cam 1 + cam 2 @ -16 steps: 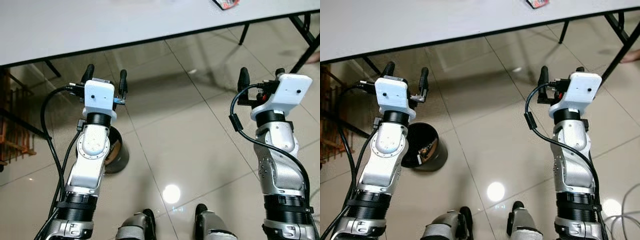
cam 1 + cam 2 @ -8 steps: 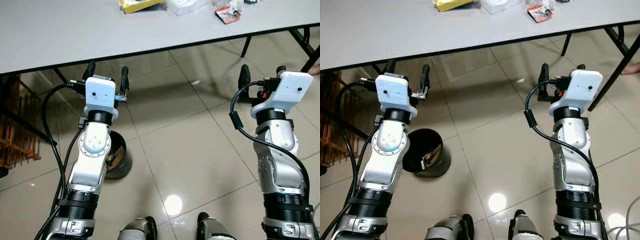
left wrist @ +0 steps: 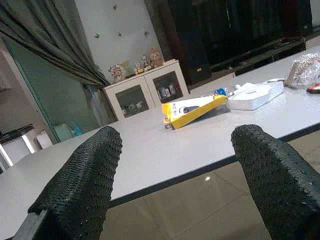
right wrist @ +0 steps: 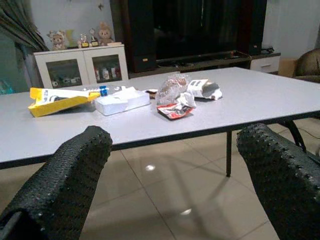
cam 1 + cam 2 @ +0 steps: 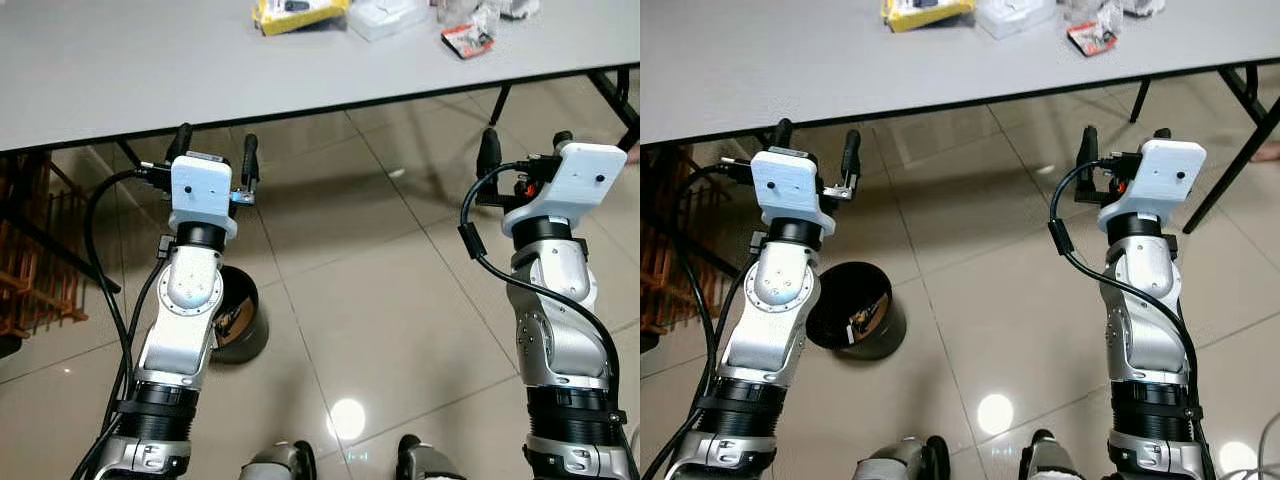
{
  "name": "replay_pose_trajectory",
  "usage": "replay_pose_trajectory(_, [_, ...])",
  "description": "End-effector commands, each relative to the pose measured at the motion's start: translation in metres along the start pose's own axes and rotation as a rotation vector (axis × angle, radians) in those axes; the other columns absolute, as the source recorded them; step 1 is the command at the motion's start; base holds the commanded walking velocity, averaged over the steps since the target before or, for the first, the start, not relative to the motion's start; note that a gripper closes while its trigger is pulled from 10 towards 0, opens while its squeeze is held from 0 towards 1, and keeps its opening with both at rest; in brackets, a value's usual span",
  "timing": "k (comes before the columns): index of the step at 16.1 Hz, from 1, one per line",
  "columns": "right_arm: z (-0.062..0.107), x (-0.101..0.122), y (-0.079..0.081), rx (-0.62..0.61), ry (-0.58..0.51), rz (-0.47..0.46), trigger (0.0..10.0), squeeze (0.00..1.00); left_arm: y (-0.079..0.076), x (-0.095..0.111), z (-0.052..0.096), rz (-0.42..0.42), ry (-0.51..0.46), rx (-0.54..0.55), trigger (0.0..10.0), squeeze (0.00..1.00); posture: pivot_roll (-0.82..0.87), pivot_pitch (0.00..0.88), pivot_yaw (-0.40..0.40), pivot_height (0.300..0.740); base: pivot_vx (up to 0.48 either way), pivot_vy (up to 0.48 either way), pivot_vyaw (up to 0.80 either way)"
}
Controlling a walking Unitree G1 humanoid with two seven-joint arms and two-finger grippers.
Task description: Picking trash to rubbish bin
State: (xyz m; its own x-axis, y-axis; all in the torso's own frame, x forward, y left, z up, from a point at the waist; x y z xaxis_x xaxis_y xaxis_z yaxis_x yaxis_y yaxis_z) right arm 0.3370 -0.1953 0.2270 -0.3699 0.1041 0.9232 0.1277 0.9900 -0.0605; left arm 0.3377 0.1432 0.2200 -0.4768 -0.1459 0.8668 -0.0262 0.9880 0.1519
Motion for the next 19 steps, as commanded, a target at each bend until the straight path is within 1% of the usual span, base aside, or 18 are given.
replay_pose_trajectory(1, [0.001, 0.003, 0.001, 0.003, -0.006, 0.007, 10.0, 0.0, -0.001, -0.006, 0.004, 0.01, 0.024, -0.006, 10.0, 0.0, 0.02, 0.158, 0.105, 0.74, 0.368, 0.0, 0.0])
replay_pose_trajectory(4, [0.0, 0.003, -0.005, 0.004, 0.006, 0.019, 10.0, 0.0, -0.013, -0.007, 0.003, 0.034, 0.023, -0.015, 10.0, 0.0, 0.01, 0.171, 0.073, 0.74, 0.363, 0.0, 0.0])
replay_pose_trajectory(5, [-0.002, 0.004, -0.008, 0.009, 0.007, 0.03, 10.0, 0.0, -0.015, -0.007, 0.002, 0.042, 0.022, -0.011, 10.0, 0.0, 0.01, 0.174, 0.065, 0.74, 0.364, 0.0, 0.0])
replay_pose_trajectory(7, [-0.006, 0.007, -0.01, 0.018, 0.004, 0.045, 10.0, 0.0, -0.014, -0.009, 0.001, 0.04, 0.022, -0.001, 10.0, 0.0, 0.01, 0.184, 0.05, 0.74, 0.364, 0.0, 0.0])
replay_pose_trajectory(11, [-0.01, 0.008, -0.009, 0.023, 0.005, 0.049, 10.0, 0.0, -0.01, -0.009, -0.001, 0.032, 0.021, 0.014, 10.0, 0.0, 0.02, 0.195, 0.051, 0.74, 0.31, 0.0, 0.0])
replay_pose_trajectory(19, [-0.008, 0.004, -0.008, -0.004, 0.017, 0.022, 10.0, 0.0, -0.009, -0.01, -0.004, 0.021, 0.028, 0.01, 10.0, 0.0, 0.03, 0.234, 0.076, 0.74, 0.296, 0.0, 0.0])
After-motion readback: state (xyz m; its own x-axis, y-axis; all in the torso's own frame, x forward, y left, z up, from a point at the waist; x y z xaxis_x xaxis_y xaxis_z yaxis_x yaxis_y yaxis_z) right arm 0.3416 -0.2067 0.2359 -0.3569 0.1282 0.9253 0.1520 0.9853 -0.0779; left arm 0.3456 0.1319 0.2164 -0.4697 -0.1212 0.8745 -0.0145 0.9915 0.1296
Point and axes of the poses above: a point about 5 cm out from each wrist's last joint towards the gripper, its own z axis pointing back from the gripper into the wrist, its own x axis along the axis of the wrist's last joint, y = z × x, the point moved 2 cm from there along -z, pointing out of the wrist towards the gripper, and after that the axes turned 5 degrees about z, right-handed, at the moved point
